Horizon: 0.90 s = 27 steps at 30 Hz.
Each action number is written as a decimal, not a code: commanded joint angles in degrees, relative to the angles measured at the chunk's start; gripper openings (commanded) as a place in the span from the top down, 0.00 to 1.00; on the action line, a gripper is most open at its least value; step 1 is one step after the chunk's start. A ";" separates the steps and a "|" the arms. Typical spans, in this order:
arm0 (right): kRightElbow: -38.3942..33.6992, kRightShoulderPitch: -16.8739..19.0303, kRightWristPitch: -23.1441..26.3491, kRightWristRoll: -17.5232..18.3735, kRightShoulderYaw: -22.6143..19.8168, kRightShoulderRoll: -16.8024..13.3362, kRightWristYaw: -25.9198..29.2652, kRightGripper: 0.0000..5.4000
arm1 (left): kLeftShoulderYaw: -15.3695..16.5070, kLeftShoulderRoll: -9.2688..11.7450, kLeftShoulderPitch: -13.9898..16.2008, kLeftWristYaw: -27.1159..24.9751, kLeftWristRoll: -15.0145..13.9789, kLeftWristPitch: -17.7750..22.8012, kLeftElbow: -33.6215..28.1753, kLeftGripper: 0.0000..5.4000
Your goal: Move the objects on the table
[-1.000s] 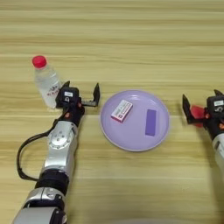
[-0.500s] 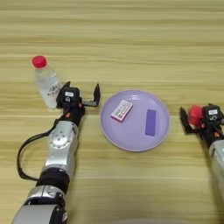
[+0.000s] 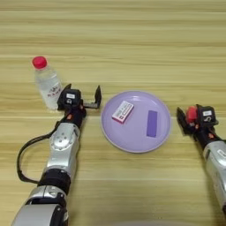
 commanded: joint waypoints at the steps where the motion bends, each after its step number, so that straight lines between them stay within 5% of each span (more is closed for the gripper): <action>1: 0.76 0.85 1.52 0.23 0.14 0.22 0.21 0.51 | 0.10 -0.05 -0.64 0.38 0.22 -0.72 0.78 0.00; 10: -0.81 0.36 1.29 0.10 -0.03 0.13 -0.08 0.57 | 0.08 0.03 -0.68 0.34 0.23 -1.03 1.02 0.00; 19: -12.69 -1.47 2.63 -0.46 0.99 0.10 -0.38 0.57 | 0.19 0.28 -0.85 -0.07 0.07 -1.16 1.68 0.00; 27: -15.07 -2.70 4.04 -0.69 5.86 2.88 0.77 0.57 | 0.30 0.45 -1.06 -0.49 -0.05 -1.29 2.26 0.00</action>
